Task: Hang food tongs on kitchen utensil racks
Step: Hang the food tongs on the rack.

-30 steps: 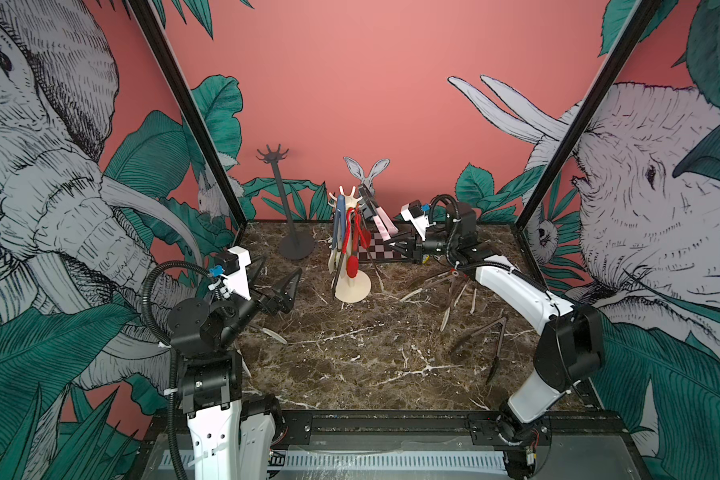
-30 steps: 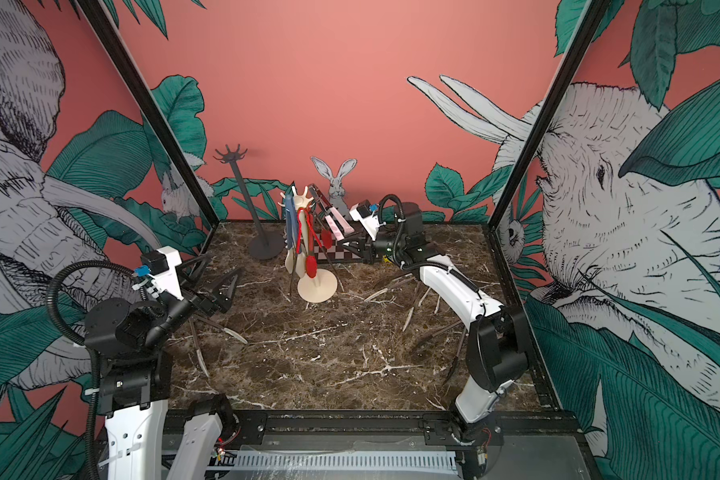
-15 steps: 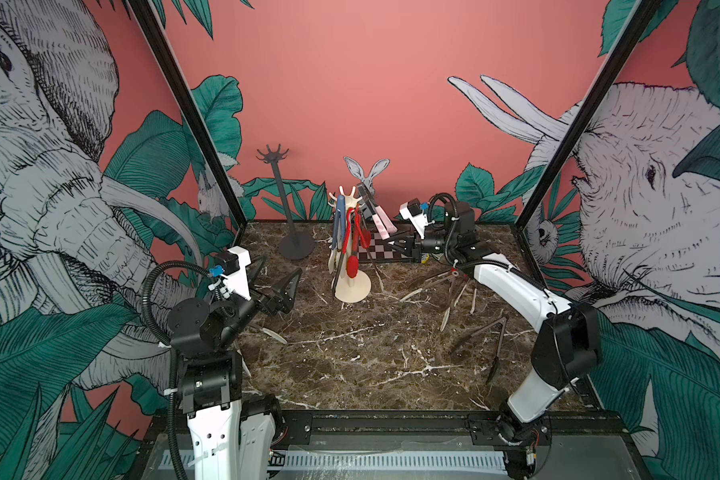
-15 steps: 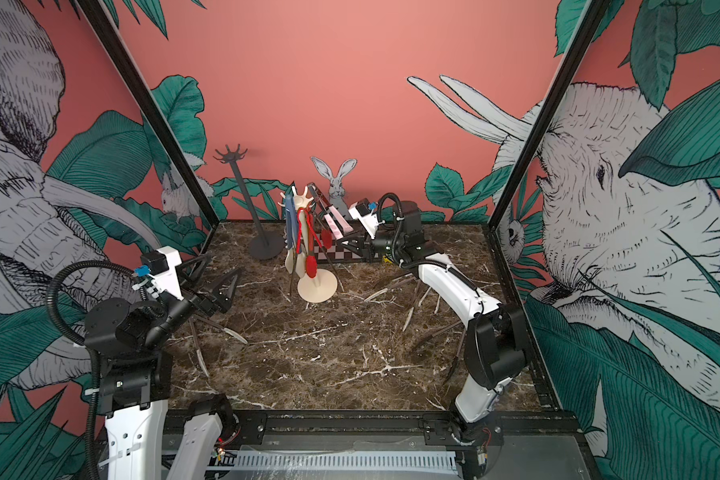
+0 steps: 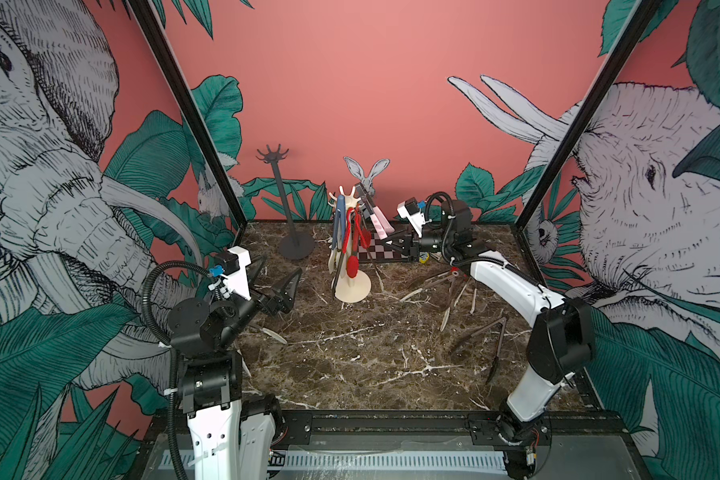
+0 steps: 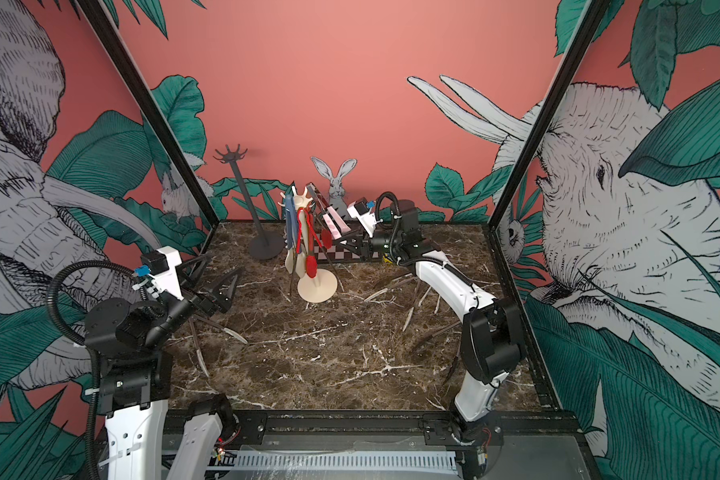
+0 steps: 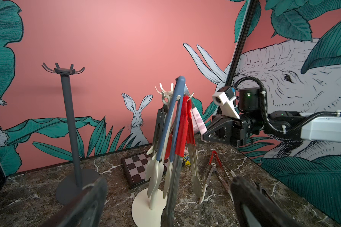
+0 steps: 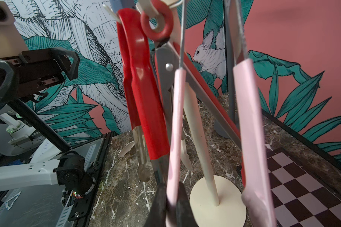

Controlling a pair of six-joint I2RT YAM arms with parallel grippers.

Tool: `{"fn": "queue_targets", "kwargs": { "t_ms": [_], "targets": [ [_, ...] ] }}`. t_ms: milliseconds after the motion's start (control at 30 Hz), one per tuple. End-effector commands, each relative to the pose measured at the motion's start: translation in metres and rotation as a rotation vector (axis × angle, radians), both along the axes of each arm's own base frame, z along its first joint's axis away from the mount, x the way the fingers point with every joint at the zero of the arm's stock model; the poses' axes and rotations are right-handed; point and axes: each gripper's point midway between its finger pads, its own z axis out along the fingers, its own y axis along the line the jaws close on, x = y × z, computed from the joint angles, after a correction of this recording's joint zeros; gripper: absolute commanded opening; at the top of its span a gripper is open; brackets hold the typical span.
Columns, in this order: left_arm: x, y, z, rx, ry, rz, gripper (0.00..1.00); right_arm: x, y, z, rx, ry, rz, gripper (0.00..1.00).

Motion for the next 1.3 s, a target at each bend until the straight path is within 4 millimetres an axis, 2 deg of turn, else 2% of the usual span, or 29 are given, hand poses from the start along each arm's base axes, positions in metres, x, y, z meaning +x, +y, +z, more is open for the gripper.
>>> {"fn": "queue_targets", "kwargs": {
  "t_ms": [0,333,700,767,833,933,1000,1167,1233,1267],
  "targets": [
    [-0.001,0.000,0.002,0.011,-0.026,-0.002,0.99,-0.008,0.003,0.011,0.032,-0.042,0.046,0.00],
    [-0.001,0.000,0.000,0.010,-0.023,-0.001,0.99,-0.015,0.001,-0.008,0.012,-0.003,0.051,0.00],
    [-0.004,-0.001,0.001,0.006,-0.023,-0.002,0.99,-0.014,-0.001,-0.021,-0.006,0.032,0.036,0.01],
    [-0.004,-0.001,0.001,0.006,-0.023,-0.002,0.99,-0.012,-0.002,-0.021,-0.008,0.032,0.029,0.10],
    [-0.003,-0.001,0.000,0.003,-0.019,-0.002,0.99,-0.009,-0.002,-0.020,-0.009,0.035,0.014,0.24],
    [-0.003,0.000,0.000,-0.004,-0.017,-0.001,0.99,-0.002,-0.002,-0.011,0.002,0.038,-0.014,0.43],
    [-0.002,0.001,0.000,-0.012,-0.018,0.003,0.99,0.004,-0.003,-0.005,0.006,0.031,-0.046,0.52],
    [0.004,0.004,-0.001,-0.039,0.000,0.017,0.99,0.026,-0.018,0.013,0.034,-0.040,-0.244,0.70],
    [0.008,0.004,-0.002,-0.049,0.016,0.015,0.99,0.030,-0.027,0.023,0.066,-0.079,-0.316,0.74],
    [0.010,0.005,-0.003,-0.051,0.023,0.015,0.99,0.033,-0.031,0.018,0.069,-0.076,-0.355,0.77]
  ]
}}
